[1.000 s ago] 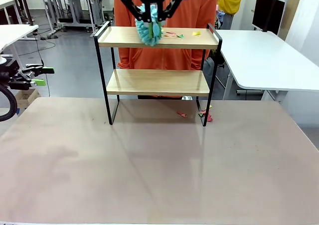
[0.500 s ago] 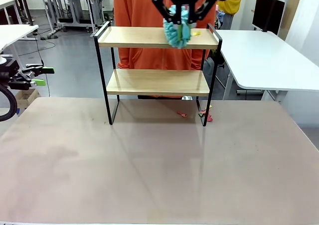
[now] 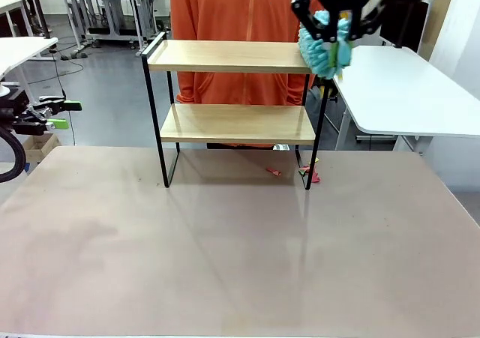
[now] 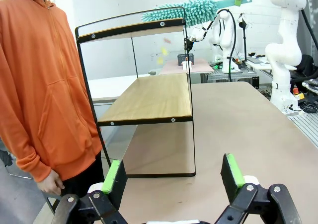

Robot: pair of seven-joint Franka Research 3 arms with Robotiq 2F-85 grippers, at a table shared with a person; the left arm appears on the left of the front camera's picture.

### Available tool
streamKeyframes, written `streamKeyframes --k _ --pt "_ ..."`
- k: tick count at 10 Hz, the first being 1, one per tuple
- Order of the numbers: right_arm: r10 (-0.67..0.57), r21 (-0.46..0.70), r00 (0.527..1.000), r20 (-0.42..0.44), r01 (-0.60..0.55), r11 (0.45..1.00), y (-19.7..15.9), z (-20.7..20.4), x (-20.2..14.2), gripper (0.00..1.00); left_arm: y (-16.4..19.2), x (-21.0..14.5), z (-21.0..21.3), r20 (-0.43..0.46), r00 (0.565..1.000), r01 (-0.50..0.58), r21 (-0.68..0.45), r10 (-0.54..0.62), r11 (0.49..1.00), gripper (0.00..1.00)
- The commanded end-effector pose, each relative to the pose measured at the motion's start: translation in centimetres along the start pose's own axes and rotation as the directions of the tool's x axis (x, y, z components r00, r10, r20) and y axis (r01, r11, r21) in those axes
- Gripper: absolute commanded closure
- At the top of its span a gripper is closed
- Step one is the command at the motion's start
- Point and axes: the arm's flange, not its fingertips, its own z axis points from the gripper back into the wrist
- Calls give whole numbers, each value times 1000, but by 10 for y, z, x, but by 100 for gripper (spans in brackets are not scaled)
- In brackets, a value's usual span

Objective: Clean the shelf.
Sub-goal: Clean the specific section of the Shelf indicated by the human with the Duster.

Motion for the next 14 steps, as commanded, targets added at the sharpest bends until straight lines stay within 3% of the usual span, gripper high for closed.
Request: streamKeyframes --k 1,2,3,8,12,14 --pt "-91 -51 992 83 96 994 -13 1 -13 87 0 2 1 -1 1000 3 -1 -3 1000 0" --pt "-62 -3 985 162 64 998 -8 9 -17 87 0 2 1 -1 1000 3 -1 -3 1000 0" --pt "-24 -10 999 23 24 1000 -8 4 -5 87 0 2 1 -1 1000 3 -1 -3 1000 0" --pt "-25 -21 999 35 26 999 -5 0 -5 87 0 2 1 -1 1000 3 -1 -3 1000 0" --pt "23 43 973 232 -34 998 -24 36 -15 87 0 2 1 -1 1000 3 -1 -3 1000 0" --pt "83 141 961 266 -124 982 -26 47 -18 87 0 2 1 -1 1000 3 -1 -3 1000 0"
